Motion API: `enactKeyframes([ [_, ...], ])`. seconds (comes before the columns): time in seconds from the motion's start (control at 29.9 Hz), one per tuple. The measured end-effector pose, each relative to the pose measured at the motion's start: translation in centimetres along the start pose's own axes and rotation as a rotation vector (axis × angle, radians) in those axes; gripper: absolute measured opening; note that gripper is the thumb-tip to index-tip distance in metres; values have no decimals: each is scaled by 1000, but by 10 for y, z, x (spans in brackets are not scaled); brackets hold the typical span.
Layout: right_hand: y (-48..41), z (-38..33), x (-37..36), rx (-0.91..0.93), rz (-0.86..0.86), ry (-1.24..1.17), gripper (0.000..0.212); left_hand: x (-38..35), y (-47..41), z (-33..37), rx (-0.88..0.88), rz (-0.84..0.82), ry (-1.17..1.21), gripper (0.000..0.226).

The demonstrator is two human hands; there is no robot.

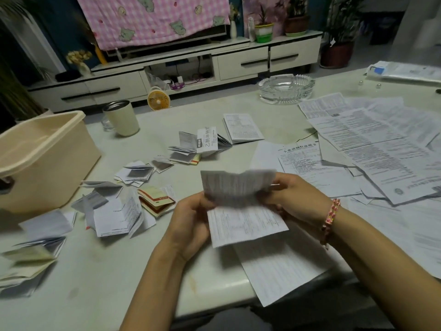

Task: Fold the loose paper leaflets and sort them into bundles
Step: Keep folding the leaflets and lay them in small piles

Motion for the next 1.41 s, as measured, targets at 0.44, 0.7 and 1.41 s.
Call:
enactKeyframes([
  [0.44, -3, -17, -2, 268, 292, 107, 48, 15, -5, -3, -74, 106, -305, 19],
  [0.7, -1, -8, -15, 133, 240, 159, 27, 28, -4, 9, -215, 262, -263, 10],
  [1.41, 5, -9, -34, 203, 162, 113, 16, 18, -4, 1, -92, 138, -101, 50],
])
Point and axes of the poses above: each hand's wrist, its own y-axis away from the middle knuckle, its own x-axis out of the back of the hand, z = x × y, the point moved 9 cm from there along -y, towards the middle knuckle, and after that the axes turned 7 degrees about z, right-handed, at the moved point
